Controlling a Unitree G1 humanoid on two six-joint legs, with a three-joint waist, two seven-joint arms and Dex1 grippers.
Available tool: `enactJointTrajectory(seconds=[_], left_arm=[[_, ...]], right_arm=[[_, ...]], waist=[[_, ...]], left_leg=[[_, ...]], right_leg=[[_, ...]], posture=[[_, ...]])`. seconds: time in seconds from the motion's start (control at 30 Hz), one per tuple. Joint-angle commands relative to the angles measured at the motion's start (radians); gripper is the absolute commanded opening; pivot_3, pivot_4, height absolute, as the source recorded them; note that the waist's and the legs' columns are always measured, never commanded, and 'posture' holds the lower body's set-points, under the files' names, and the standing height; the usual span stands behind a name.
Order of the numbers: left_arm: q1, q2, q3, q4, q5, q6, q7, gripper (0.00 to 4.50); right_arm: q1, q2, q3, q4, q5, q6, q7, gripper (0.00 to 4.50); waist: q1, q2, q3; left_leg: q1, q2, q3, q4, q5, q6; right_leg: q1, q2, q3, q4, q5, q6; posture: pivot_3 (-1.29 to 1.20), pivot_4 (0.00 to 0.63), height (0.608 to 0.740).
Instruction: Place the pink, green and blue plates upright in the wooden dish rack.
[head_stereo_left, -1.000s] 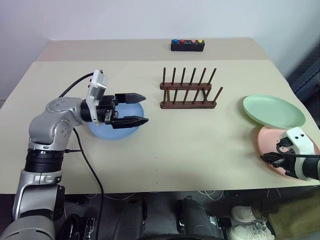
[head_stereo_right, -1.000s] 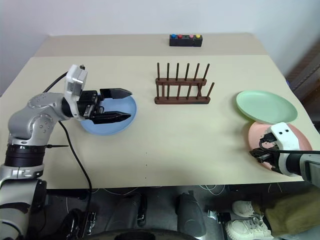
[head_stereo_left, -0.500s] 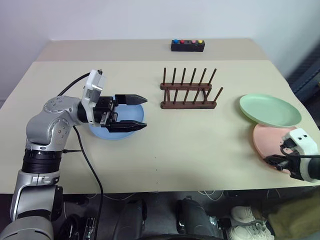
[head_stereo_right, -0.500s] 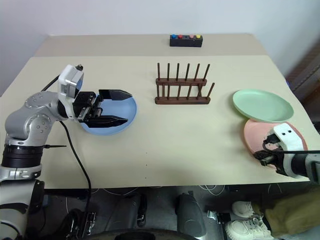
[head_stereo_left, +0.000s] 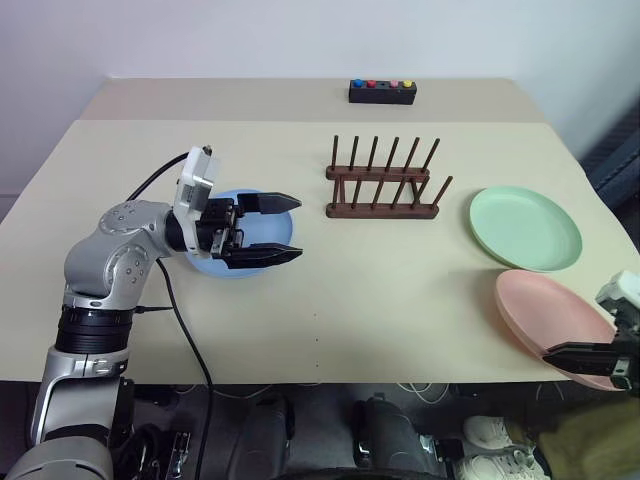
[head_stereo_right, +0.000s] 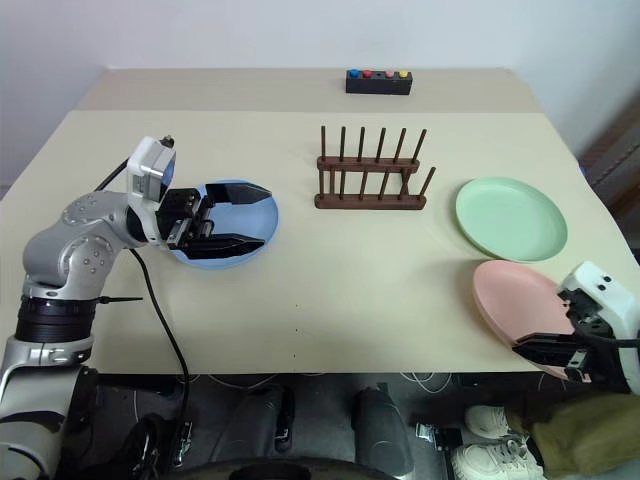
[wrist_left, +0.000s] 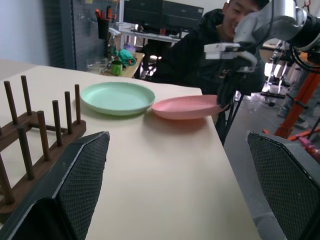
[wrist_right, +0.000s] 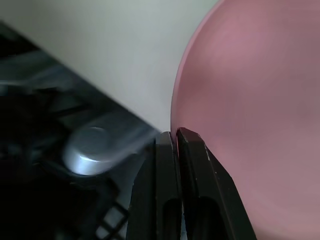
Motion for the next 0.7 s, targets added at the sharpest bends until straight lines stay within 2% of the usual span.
enactJointTrajectory(seconds=[0.03,0.13,0.27,0.33,0.5,0.7], left_arm=[[-0.005,0.002,0.023,-0.026,-0.015,-0.02,0.01,4.5],[-0.016,0.0,0.03,-0.014,-0.015,-0.024,0.018,4.5],[-0.056,-0.014,0.054,0.034,0.017,-0.095,0.053,4.5],[-0.074,-0.02,0.061,0.063,0.043,-0.136,0.081,4.5],[-0.114,-0.05,0.11,0.093,-0.001,-0.118,0.154,4.5],[-0.113,-0.066,0.088,0.102,0.049,-0.154,0.192,4.5]], right_arm=[[-0.141,-0.037,-0.09,0.012,0.174,0.094,0.048,0.02],[-0.31,-0.023,-0.074,0.078,0.287,0.168,-0.013,0.02],[-0.634,0.044,-0.033,0.275,0.417,0.262,-0.197,0.02],[-0.716,0.054,-0.03,0.319,0.452,0.302,-0.246,0.02],[-0.908,0.079,-0.008,0.441,0.518,0.321,-0.381,0.02],[-1.083,0.202,0.138,0.51,0.48,0.231,-0.552,0.02]], waist=[[-0.003,0.0,0.0],[0.001,-0.001,0.0],[0.002,-0.001,0.001],[0.004,-0.001,0.001],[0.001,-0.001,0.001],[-0.007,-0.001,0.001]], left_leg=[[0.001,0.0,0.0,0.0,0.0,0.0],[0.0,0.001,0.0,0.0,0.0,0.0],[-0.001,0.001,0.0,0.0,0.0,0.0],[-0.001,0.0,0.0,0.001,0.0,0.0],[-0.002,0.0,0.0,0.0,-0.001,0.002],[0.0,0.0,0.001,0.0,-0.001,0.002]], right_leg=[[0.0,0.0,0.0,0.0,0.0,0.0],[0.0,0.001,0.0,0.0,0.0,0.0],[0.0,0.0,0.0,-0.001,0.0,0.0],[0.0,0.0,0.0,-0.001,0.0,0.0],[-0.001,-0.001,0.0,0.0,0.0,0.0],[-0.001,0.0,0.001,0.001,0.0,0.0]], posture=[[0.0,0.15,0.74],[0.0,0.15,0.74],[0.0,0.15,0.74],[0.0,0.15,0.74],[0.0,0.15,0.74],[0.0,0.15,0.74]])
